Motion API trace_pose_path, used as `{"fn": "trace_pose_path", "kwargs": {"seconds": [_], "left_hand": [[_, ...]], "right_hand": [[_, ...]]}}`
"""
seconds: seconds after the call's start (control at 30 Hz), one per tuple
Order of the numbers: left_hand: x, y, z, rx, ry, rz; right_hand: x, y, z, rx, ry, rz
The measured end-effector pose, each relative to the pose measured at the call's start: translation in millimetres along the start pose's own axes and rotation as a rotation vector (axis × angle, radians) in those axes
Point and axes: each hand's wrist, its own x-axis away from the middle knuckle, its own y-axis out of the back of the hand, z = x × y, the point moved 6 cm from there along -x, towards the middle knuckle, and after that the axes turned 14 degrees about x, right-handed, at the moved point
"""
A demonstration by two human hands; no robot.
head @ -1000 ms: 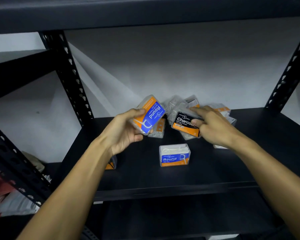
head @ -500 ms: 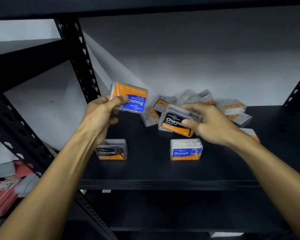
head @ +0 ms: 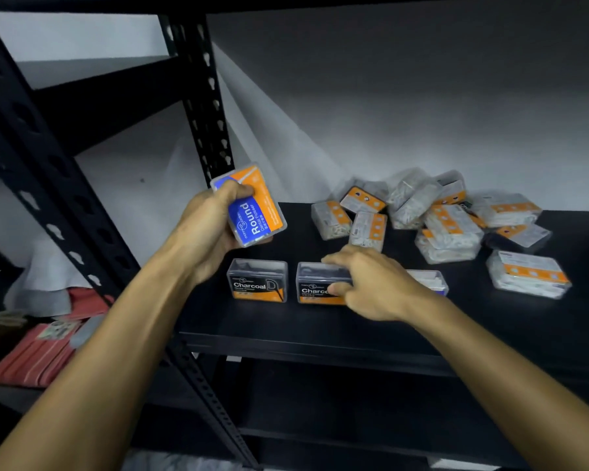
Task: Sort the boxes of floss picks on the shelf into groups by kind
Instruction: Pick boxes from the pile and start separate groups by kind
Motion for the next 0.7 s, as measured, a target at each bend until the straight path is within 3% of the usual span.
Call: {"fn": "trace_pose_path", "kwargs": {"seconds": [0.7], "left_hand": [[-4,0,10,-0.082,0.061,-0.001]], "right_hand": [[-14,-15,5,-0.027,-0.011,0.062]]}}
